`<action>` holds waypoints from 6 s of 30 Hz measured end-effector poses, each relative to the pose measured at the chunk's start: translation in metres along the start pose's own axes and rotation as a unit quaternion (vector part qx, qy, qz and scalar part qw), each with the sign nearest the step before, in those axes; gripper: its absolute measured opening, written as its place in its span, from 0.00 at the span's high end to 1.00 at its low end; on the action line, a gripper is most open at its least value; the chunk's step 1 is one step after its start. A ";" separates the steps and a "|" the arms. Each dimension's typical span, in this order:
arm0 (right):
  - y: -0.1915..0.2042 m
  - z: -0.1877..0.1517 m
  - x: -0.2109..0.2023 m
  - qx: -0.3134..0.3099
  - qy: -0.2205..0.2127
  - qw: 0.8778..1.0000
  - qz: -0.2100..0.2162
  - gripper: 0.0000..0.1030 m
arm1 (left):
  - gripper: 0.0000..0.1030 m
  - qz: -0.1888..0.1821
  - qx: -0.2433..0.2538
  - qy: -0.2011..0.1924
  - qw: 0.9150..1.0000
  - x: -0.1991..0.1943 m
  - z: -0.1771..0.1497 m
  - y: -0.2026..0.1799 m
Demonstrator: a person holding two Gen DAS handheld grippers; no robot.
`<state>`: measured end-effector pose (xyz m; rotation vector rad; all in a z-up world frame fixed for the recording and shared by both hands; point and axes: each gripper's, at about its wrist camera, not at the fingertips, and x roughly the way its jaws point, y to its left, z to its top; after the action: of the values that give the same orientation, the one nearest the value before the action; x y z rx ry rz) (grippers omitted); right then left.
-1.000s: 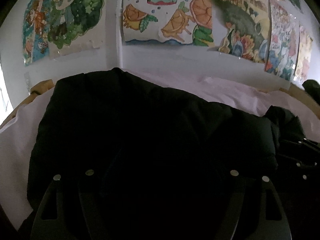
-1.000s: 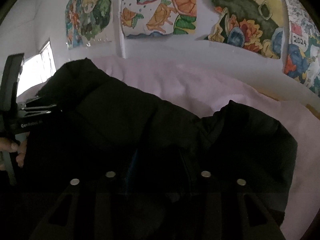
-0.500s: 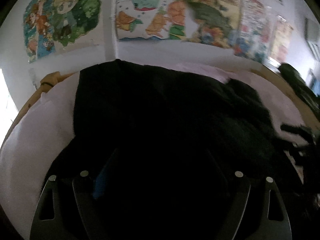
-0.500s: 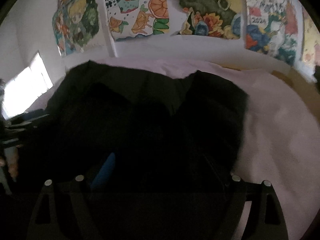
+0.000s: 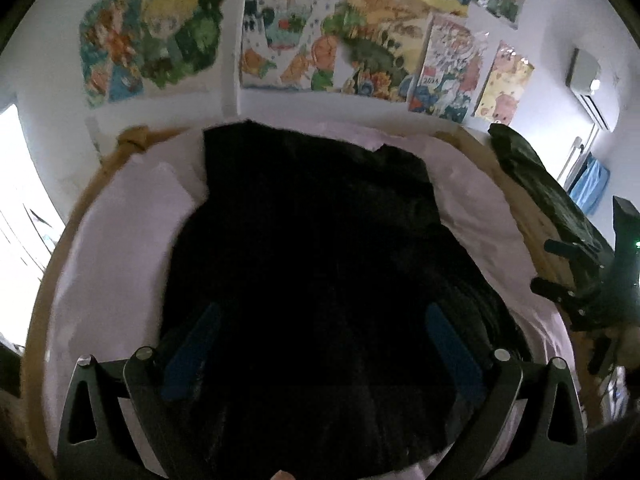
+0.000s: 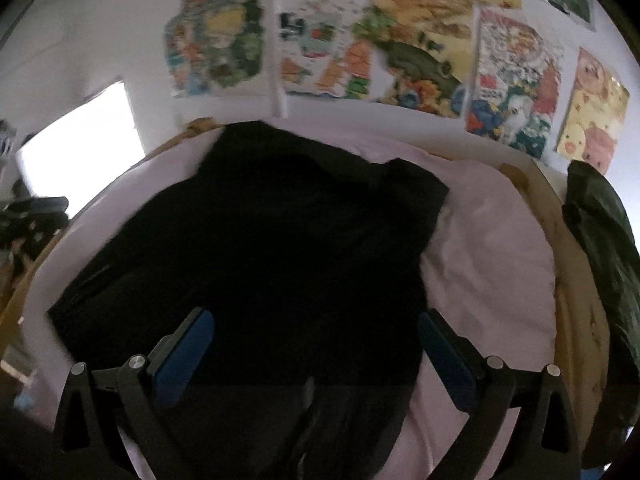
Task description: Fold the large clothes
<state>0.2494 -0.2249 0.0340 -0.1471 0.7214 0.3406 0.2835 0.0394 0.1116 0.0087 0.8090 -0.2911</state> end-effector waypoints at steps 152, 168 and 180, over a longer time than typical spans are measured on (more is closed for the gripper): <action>-0.076 0.113 0.142 -0.185 -0.029 0.957 -0.221 0.91 | 0.93 0.352 0.169 -0.203 0.898 0.184 0.066 0.035; -0.093 0.111 0.208 -0.167 0.002 0.968 -0.186 0.90 | 0.93 0.327 0.139 -0.127 0.926 0.255 0.077 0.066; -0.098 0.100 0.230 -0.157 0.002 0.968 -0.195 0.67 | 0.91 0.285 0.088 -0.090 0.950 0.267 0.081 0.082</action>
<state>0.5075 -0.2333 -0.0440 -0.5827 0.6212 0.0752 0.5367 0.0412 -0.0319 0.3744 0.5654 0.1832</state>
